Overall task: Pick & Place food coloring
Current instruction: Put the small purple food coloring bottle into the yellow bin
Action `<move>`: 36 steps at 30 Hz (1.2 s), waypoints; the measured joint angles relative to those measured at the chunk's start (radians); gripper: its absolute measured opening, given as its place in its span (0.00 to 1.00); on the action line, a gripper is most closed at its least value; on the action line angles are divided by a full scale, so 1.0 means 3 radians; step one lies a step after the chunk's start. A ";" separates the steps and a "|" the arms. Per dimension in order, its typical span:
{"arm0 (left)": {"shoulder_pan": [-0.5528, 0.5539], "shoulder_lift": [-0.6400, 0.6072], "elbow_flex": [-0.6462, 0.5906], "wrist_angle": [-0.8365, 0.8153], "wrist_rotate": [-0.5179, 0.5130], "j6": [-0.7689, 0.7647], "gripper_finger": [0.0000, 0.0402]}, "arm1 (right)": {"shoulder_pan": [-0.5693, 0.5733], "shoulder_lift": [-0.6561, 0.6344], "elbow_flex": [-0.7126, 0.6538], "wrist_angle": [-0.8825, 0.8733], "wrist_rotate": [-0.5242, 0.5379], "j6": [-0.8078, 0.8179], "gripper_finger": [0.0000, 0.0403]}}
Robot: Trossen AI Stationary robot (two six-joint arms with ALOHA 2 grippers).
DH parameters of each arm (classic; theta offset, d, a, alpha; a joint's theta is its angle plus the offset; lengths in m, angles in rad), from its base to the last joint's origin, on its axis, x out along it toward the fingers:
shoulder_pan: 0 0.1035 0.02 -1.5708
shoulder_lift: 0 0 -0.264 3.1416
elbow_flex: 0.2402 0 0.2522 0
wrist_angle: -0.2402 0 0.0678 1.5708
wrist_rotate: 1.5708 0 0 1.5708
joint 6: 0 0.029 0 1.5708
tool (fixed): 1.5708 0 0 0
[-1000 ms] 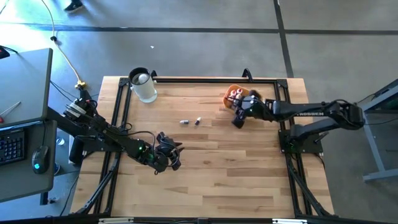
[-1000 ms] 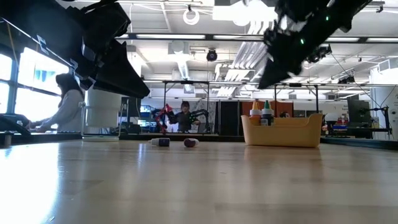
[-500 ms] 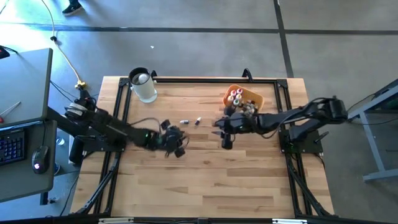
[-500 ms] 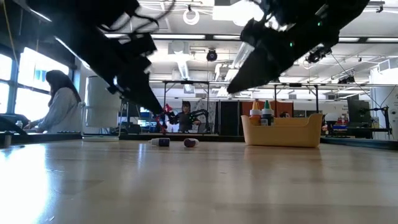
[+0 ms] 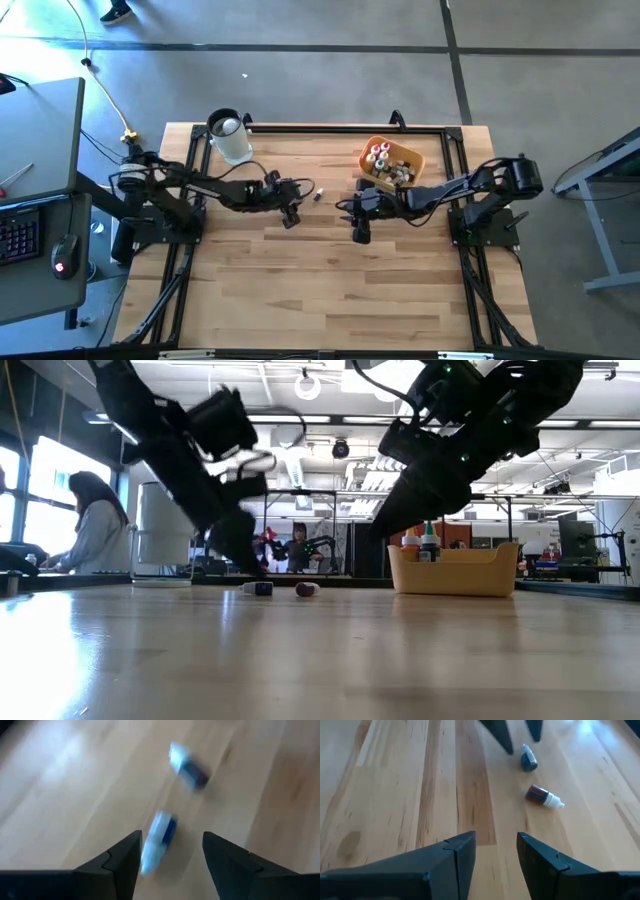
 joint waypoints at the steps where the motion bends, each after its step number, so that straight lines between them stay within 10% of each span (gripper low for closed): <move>1: 0.0023 0.0064 -0.0008 -0.0025 0.0009 0.0014 0.51 | -0.0001 0.0000 0.0000 0.0008 0.0002 -0.0001 0.34; 19: 0.0128 0.0510 0.0002 0.0445 0.0201 0.0078 0.37 | 0.0321 0.0000 0.0001 -0.0655 -0.0044 0.1130 0.34; 27: 0.0126 0.0485 -0.0010 0.0590 0.0278 -0.0223 0.11 | 0.0838 -0.0078 0.0013 -0.2017 0.0000 0.2255 0.34; 36: 0.0125 0.0572 0.0776 0.1209 0.0593 -0.0218 0.17 | 0.1276 -0.1011 0.0001 -0.4236 0.0863 0.3682 0.34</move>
